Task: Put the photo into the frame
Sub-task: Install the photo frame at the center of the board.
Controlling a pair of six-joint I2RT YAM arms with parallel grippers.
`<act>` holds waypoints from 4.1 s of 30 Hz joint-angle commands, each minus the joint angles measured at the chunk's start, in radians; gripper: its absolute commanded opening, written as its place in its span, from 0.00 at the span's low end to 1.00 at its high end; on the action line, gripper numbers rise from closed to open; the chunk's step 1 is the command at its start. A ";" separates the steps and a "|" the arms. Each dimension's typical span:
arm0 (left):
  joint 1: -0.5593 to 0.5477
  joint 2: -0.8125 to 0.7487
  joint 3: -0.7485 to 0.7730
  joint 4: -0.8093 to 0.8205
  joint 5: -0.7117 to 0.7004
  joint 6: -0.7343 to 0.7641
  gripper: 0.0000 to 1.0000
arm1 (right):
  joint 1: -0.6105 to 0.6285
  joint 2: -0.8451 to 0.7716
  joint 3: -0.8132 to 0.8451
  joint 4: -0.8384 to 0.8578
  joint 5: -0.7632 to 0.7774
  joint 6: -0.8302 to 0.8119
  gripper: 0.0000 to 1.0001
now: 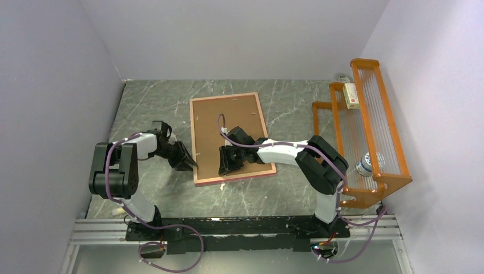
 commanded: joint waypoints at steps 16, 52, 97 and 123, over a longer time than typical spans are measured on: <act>-0.002 -0.010 0.010 -0.018 -0.027 0.016 0.38 | 0.006 -0.080 0.068 -0.079 -0.022 -0.023 0.35; -0.001 0.241 0.378 0.078 -0.126 0.075 0.65 | -0.434 0.414 0.872 -0.462 0.662 -0.006 0.79; -0.001 0.240 0.327 0.084 -0.111 0.101 0.63 | -0.432 0.483 0.831 -0.437 0.549 -0.187 0.14; -0.001 0.248 0.330 0.082 -0.104 0.099 0.63 | -0.432 0.428 0.783 -0.465 0.431 -0.357 0.47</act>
